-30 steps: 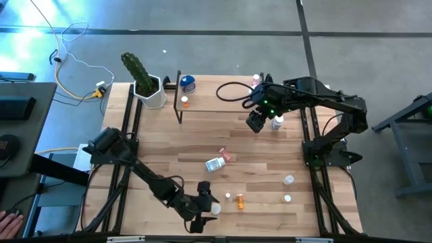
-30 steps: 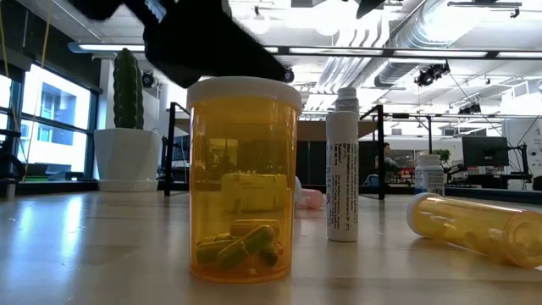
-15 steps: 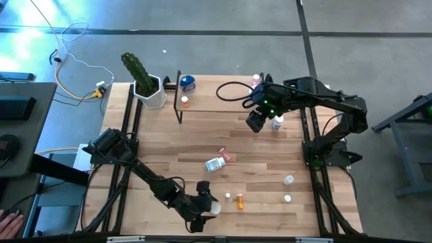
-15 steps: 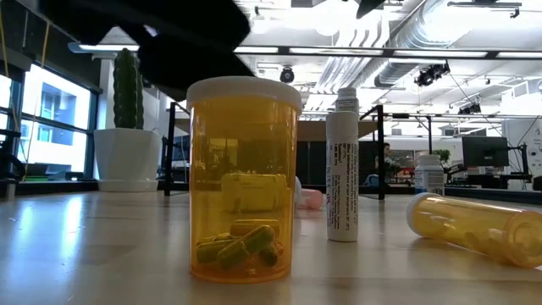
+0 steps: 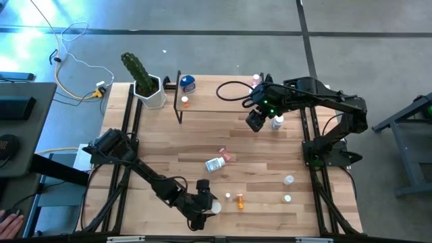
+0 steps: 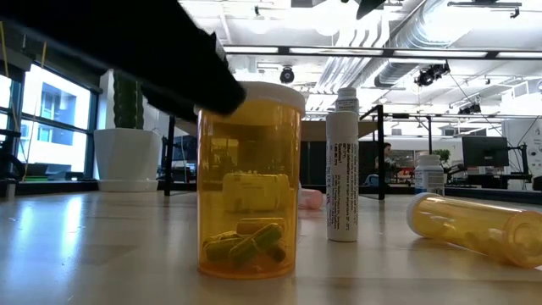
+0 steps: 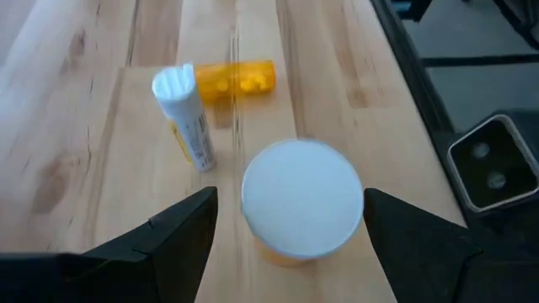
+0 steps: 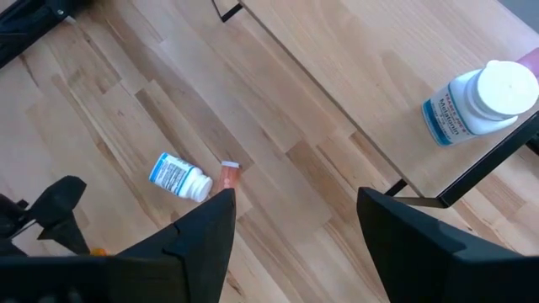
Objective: Pick and place medicine bottles onto shelf by color
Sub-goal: Put the big orange pill bottle on the shelf
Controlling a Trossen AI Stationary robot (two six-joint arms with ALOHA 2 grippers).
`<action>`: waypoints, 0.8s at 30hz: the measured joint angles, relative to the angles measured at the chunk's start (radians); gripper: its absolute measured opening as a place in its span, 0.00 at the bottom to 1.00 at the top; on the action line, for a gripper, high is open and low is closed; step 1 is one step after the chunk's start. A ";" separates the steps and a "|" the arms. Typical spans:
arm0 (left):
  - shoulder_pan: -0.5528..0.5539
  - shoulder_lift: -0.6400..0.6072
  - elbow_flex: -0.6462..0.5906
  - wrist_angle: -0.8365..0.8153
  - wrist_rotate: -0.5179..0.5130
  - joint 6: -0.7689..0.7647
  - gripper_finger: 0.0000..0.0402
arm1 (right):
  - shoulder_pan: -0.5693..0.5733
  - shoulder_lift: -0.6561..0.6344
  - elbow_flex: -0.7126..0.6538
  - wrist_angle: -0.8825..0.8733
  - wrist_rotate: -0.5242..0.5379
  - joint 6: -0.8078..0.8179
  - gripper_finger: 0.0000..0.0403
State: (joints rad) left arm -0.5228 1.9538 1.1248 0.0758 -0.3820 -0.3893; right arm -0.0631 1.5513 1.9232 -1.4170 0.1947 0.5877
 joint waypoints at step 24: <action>0.014 0.024 0.000 0.042 0.015 -0.001 0.61 | 0.000 0.000 0.000 0.000 0.003 0.018 0.59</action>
State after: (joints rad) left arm -0.5087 1.9774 1.1252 0.1177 -0.3672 -0.3901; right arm -0.0631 1.5513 1.9232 -1.4166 0.1978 0.6060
